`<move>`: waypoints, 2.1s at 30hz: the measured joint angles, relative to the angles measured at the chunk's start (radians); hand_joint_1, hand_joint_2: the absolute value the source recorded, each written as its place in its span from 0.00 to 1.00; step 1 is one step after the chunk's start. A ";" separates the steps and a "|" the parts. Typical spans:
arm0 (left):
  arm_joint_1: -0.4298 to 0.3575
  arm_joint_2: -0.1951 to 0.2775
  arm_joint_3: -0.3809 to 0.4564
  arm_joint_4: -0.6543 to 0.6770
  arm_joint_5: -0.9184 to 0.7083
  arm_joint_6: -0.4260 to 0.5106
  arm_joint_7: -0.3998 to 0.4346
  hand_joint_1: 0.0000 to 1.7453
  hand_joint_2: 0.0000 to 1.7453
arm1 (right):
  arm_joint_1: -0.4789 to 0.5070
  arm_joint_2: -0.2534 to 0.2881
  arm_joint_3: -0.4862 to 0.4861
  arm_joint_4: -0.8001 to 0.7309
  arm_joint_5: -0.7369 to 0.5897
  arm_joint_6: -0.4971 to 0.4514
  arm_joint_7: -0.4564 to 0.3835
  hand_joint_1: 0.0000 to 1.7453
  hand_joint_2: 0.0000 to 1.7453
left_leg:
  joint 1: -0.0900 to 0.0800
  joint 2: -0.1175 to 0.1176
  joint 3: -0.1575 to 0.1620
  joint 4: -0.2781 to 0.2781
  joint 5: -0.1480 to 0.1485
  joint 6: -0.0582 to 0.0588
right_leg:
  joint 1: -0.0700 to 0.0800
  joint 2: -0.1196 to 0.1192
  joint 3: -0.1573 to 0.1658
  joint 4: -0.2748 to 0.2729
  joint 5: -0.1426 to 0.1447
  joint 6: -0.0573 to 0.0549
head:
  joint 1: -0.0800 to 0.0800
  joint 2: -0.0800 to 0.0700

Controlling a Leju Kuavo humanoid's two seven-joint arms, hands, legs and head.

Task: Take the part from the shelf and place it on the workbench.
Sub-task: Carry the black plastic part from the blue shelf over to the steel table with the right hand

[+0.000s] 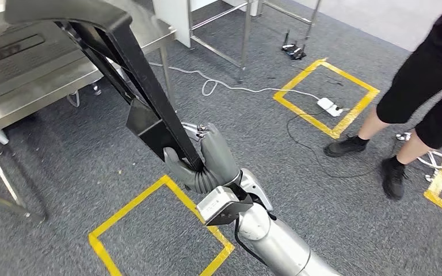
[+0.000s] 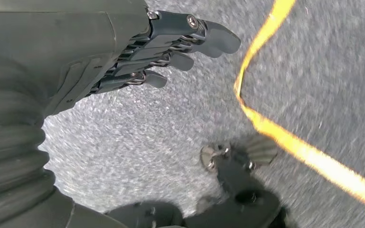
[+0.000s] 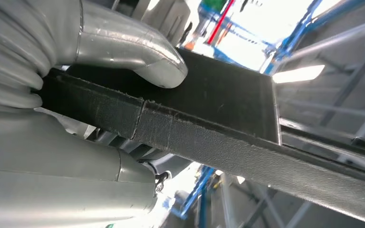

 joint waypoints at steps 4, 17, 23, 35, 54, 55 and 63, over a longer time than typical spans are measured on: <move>-0.002 0.000 0.001 0.000 -0.002 0.002 -0.001 0.00 1.00 | 0.005 -0.009 -0.001 0.001 0.000 0.000 0.000 1.00 1.00 | 0.001 -0.066 -0.011 0.000 0.008 0.009 | -0.002 0.057 -0.101 0.188 -0.059 0.000 | 0.005 0.000; 0.006 -0.001 0.008 0.000 -0.012 0.005 -0.009 0.00 1.00 | 0.005 -0.003 0.000 0.002 0.003 0.000 0.003 1.00 1.00 | -0.003 -0.019 -0.118 0.209 -0.091 -0.045 | -0.013 0.065 0.030 -0.094 0.072 -0.031 | -0.006 0.000; 0.003 0.000 0.009 0.000 -0.012 0.006 -0.009 0.00 1.00 | 0.005 -0.003 -0.001 0.002 0.003 0.000 0.003 1.00 1.00 | 0.003 0.005 -0.013 0.065 -0.026 -0.045 | -0.007 0.036 0.032 -0.091 0.066 -0.027 | -0.006 0.000; 0.001 -0.004 0.011 0.000 -0.012 0.007 -0.013 0.00 1.00 | 0.003 -0.004 0.000 0.002 0.004 0.000 0.004 1.00 1.00 | -0.007 -0.003 0.010 0.007 -0.017 -0.028 | -0.003 0.028 0.030 -0.103 0.069 -0.012 | -0.005 0.000; 0.001 -0.009 0.013 0.000 -0.017 -0.001 -0.032 0.00 1.00 | 0.004 -0.004 0.000 0.002 0.004 0.000 0.004 1.00 1.00 | -0.003 -0.003 0.010 0.007 -0.012 -0.023 | 0.003 0.029 0.029 -0.102 0.072 -0.009 | -0.006 0.000; 0.001 -0.009 0.013 0.000 -0.017 -0.001 -0.033 0.00 1.00 | 0.004 -0.004 0.000 0.002 0.004 0.000 0.004 1.00 1.00 | -0.003 -0.003 0.010 0.007 -0.012 -0.023 | 0.003 0.028 0.029 -0.102 0.072 -0.009 | -0.006 0.000; 0.001 -0.009 0.013 0.000 -0.019 -0.001 -0.035 0.00 1.00 | 0.004 -0.004 0.000 0.002 0.005 0.001 0.004 1.00 1.00 | -0.003 -0.003 0.009 0.006 -0.012 -0.023 | 0.003 0.028 0.029 -0.102 0.072 -0.009 | -0.005 0.000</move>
